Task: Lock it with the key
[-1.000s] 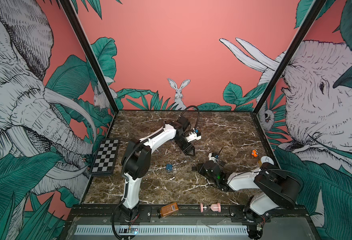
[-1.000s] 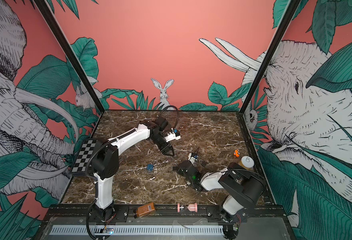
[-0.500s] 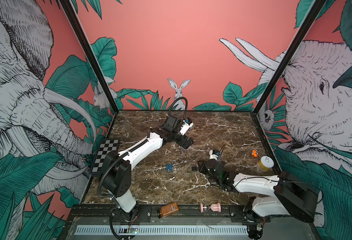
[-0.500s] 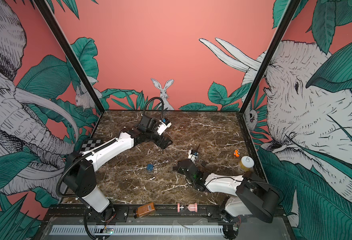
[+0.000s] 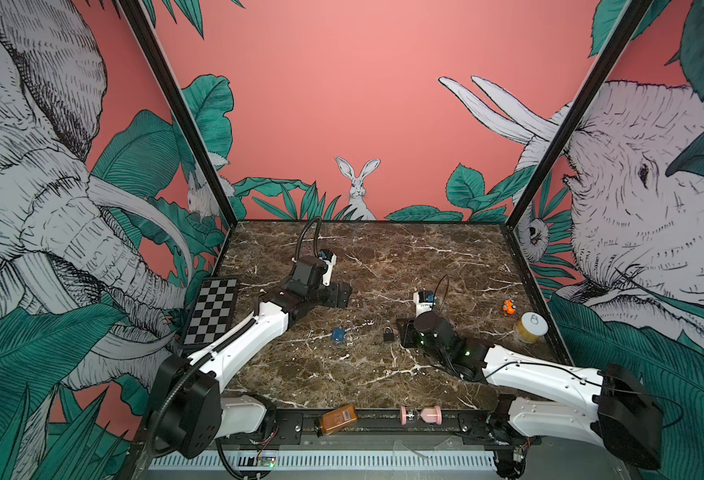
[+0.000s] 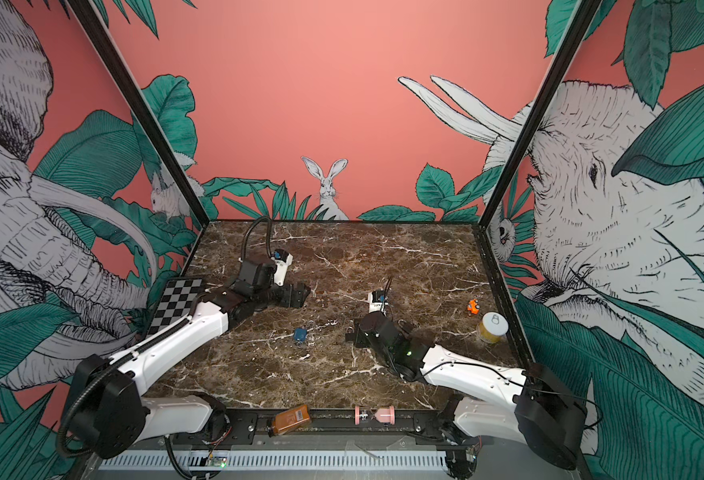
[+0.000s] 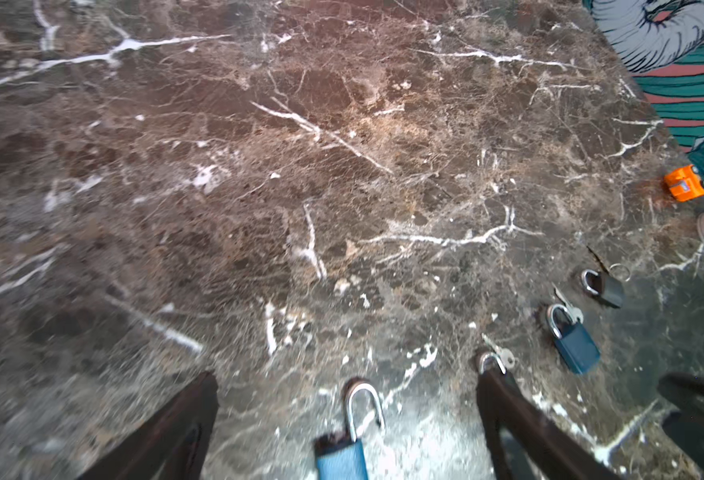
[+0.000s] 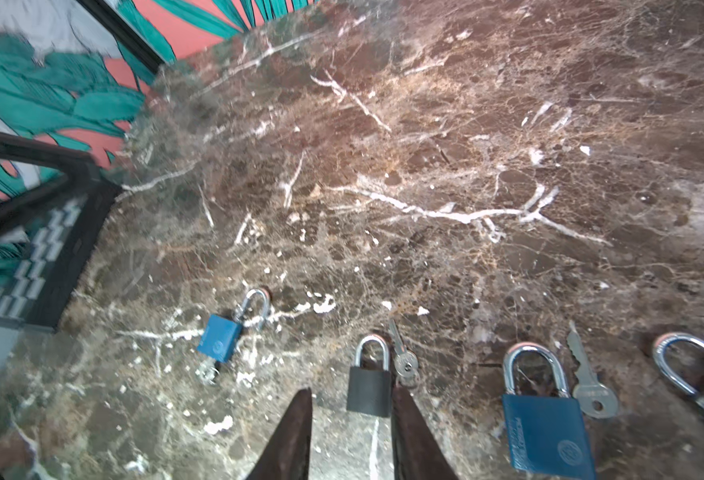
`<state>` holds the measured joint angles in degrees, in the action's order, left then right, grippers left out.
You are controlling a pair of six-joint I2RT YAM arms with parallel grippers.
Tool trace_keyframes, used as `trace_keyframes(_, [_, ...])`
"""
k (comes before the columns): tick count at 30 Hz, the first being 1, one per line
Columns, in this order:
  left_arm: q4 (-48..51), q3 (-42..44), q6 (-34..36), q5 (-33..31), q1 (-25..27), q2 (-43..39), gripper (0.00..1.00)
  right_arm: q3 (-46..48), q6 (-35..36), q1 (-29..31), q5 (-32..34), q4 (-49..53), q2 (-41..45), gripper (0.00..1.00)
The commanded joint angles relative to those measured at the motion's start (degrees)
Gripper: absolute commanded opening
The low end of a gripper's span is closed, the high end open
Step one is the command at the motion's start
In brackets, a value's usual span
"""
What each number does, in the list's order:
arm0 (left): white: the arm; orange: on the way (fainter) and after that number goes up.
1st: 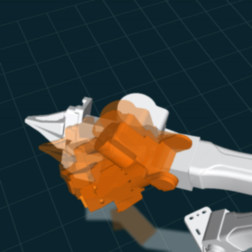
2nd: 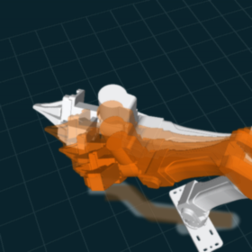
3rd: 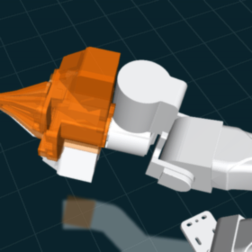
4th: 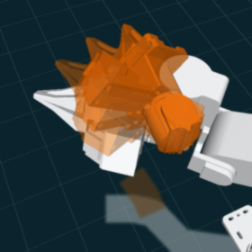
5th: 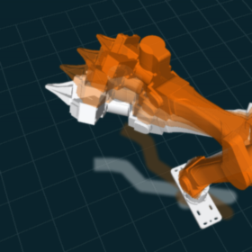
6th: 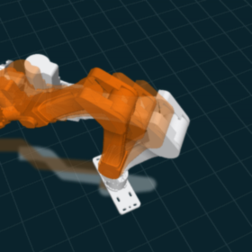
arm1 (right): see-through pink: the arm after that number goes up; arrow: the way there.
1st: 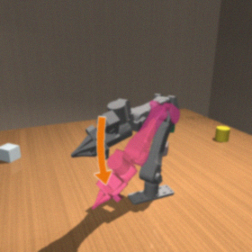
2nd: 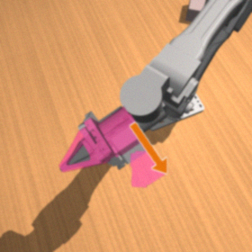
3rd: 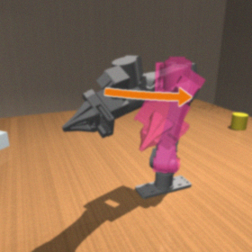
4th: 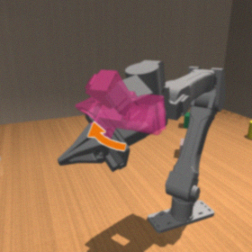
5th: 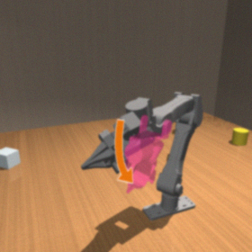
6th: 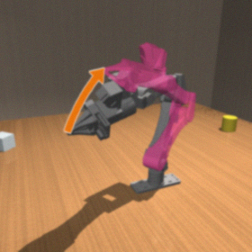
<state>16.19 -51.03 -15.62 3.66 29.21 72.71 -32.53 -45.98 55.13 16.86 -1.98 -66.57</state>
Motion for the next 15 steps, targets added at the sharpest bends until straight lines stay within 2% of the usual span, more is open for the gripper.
trace_keyframes(1, [6.1, 2.5, -0.3, -2.3, 0.0, -0.2, 0.97, -0.8, 2.4, 0.5, -0.1, 2.0, -1.0, 0.33])
trace_keyframes(4, [7.8, 3.2, -0.1, -0.6, 0.0, 2.1, 0.97, -1.1, 2.5, 0.5, -0.5, 2.1, -1.9, 0.33])
trace_keyframes(8, [7.6, 3.9, -0.2, 1.0, 0.6, 4.6, 0.92, -0.7, 2.2, 0.6, -0.5, 2.4, -1.8, 0.34])
trace_keyframes(15, [10.6, 1.8, -0.8, -2.4, 5.7, 11.4, 0.77, 0.0, 1.2, 0.7, -0.6, 2.0, -2.0, 0.32])
